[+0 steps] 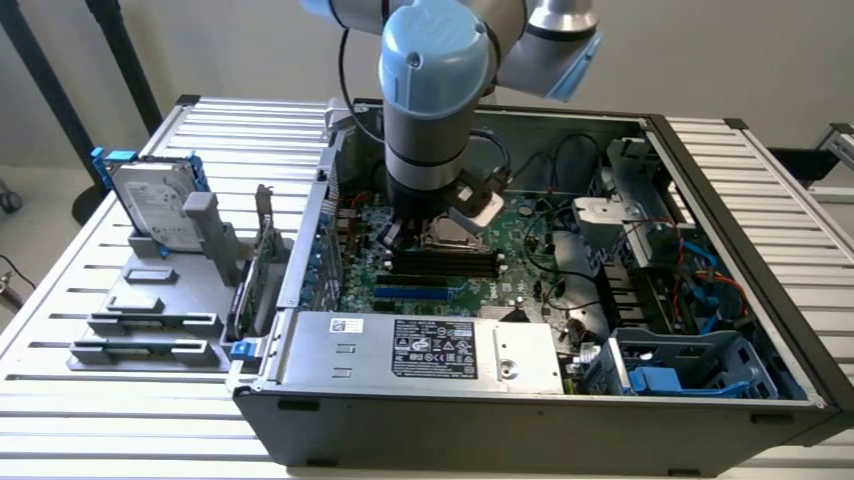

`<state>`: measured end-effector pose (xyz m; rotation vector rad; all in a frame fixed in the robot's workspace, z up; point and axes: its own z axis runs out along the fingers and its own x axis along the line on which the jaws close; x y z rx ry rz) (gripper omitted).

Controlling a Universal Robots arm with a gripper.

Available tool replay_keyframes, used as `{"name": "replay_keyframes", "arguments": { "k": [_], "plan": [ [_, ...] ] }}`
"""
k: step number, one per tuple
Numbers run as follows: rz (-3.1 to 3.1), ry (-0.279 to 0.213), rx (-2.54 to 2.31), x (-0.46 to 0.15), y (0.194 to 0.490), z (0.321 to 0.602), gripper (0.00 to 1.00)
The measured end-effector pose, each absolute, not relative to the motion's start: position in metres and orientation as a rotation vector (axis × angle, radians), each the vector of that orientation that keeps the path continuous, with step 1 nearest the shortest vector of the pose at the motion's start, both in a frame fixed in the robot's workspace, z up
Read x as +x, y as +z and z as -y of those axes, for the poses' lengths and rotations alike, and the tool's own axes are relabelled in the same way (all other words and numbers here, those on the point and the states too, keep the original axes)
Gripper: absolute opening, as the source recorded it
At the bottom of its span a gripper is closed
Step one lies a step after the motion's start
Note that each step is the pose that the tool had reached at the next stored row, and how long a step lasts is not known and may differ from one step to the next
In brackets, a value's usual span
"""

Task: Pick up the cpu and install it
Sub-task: 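Install the first cpu locking lever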

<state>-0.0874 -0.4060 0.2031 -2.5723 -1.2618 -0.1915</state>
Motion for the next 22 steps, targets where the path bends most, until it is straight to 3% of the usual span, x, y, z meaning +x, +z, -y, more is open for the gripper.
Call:
{"name": "replay_keyframes", "arguments": {
  "k": [17,22],
  "plan": [
    [1.274,-0.169,-2.598,-0.088,0.194,0.399,0.11],
    [1.272,-0.162,-2.598,-0.088,0.205,0.399,0.11]
  ]
}}
